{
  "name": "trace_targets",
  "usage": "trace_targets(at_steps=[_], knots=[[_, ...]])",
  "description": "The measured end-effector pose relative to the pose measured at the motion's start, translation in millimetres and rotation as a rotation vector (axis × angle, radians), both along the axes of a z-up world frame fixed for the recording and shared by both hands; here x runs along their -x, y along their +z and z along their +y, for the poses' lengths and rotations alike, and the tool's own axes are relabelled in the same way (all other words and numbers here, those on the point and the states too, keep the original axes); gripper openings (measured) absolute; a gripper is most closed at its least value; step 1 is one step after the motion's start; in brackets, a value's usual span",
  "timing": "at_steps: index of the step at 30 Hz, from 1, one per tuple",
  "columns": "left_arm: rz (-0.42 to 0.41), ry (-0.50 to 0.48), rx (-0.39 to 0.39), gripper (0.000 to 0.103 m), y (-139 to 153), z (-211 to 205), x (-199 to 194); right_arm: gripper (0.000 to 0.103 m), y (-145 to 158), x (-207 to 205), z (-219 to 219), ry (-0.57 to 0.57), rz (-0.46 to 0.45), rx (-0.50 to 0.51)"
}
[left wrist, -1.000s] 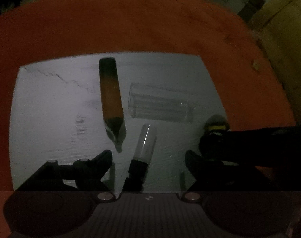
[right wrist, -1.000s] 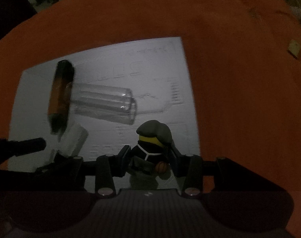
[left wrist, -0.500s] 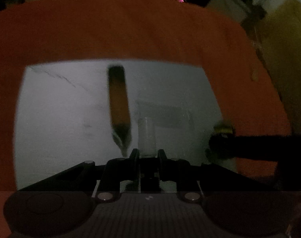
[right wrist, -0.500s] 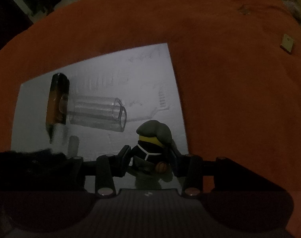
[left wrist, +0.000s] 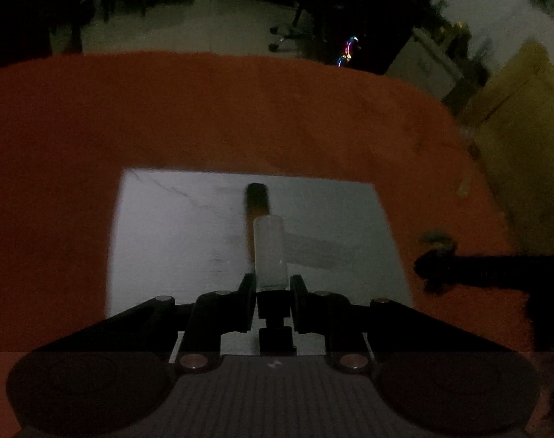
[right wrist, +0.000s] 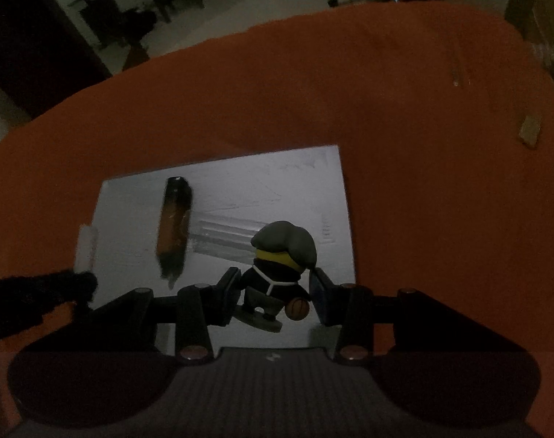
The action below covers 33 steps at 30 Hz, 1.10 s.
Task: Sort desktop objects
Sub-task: 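Carry the vial and figurine over the box with both grippers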
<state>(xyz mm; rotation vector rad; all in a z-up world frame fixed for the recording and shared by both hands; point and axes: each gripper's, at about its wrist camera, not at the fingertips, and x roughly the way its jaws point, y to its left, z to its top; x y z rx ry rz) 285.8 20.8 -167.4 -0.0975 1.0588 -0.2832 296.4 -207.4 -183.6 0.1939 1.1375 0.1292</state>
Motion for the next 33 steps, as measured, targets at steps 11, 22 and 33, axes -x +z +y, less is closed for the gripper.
trace_targets(at_steps=[11, 22, 33], knots=[[0.055, -0.056, 0.085, 0.016, 23.2, 18.2, 54.0, 0.044, 43.2, 50.4, 39.4, 0.125, -0.077, 0.025], [0.092, -0.119, 0.101, 0.016, 17.3, 26.6, 117.8, 0.044, 41.8, 123.5, 45.1, 0.217, -0.061, -0.049], [0.159, -0.137, 0.085, 0.016, -10.6, 22.4, 159.8, 0.044, 18.7, 177.8, 36.9, 0.247, -0.005, -0.08]])
